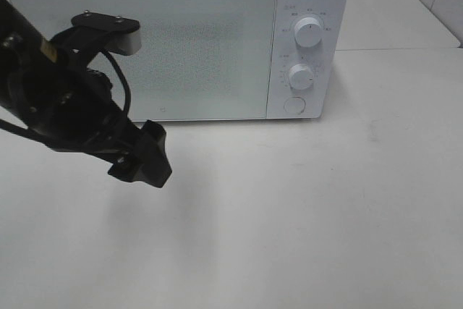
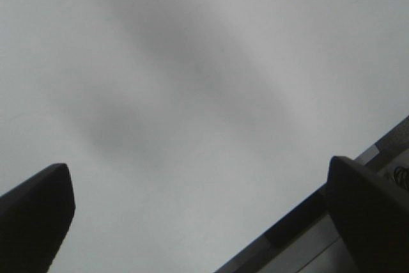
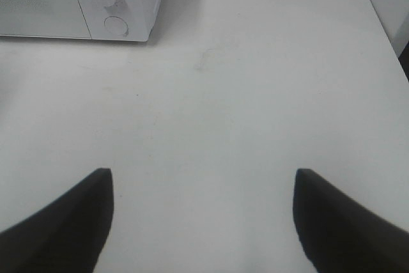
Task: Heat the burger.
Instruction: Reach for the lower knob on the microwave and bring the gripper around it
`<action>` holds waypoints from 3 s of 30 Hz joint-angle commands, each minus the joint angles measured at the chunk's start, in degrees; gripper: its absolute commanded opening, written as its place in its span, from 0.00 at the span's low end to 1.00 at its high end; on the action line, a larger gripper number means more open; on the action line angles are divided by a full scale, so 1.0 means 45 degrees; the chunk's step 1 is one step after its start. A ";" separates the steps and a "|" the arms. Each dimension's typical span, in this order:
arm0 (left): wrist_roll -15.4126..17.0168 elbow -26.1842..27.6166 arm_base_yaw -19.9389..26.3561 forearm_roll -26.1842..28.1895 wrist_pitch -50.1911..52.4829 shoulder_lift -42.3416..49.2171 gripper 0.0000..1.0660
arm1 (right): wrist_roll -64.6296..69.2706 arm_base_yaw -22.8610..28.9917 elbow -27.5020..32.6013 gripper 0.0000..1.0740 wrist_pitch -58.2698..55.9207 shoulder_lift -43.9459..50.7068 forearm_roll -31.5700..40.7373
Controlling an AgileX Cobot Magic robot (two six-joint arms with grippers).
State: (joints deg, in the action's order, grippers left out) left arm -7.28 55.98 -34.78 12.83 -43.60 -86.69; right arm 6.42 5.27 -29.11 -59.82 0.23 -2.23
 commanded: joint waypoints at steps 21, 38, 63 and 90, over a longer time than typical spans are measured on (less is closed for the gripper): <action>0.0102 -0.0242 0.7283 -0.0166 -0.4762 0.1999 0.94 | -0.0153 -0.0089 0.0013 0.70 0.0102 0.0318 0.0013; 0.0102 -0.4316 0.7665 -0.0700 -0.4545 0.6532 0.94 | -0.0153 -0.0089 0.0013 0.70 0.0102 0.0318 0.0013; 0.0051 -0.6048 0.7665 -0.0828 -0.3565 1.5470 0.94 | -0.0153 -0.0089 0.0013 0.70 0.0102 0.0318 0.0013; 0.0038 -0.6061 0.7665 -0.0738 -0.3540 1.9646 0.94 | -0.0153 -0.0089 0.0013 0.70 0.0102 0.0306 0.0013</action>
State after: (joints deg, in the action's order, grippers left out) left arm -7.10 28.88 -0.46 9.22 -60.16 0.29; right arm 6.42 5.27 -29.11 -59.76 0.23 -2.23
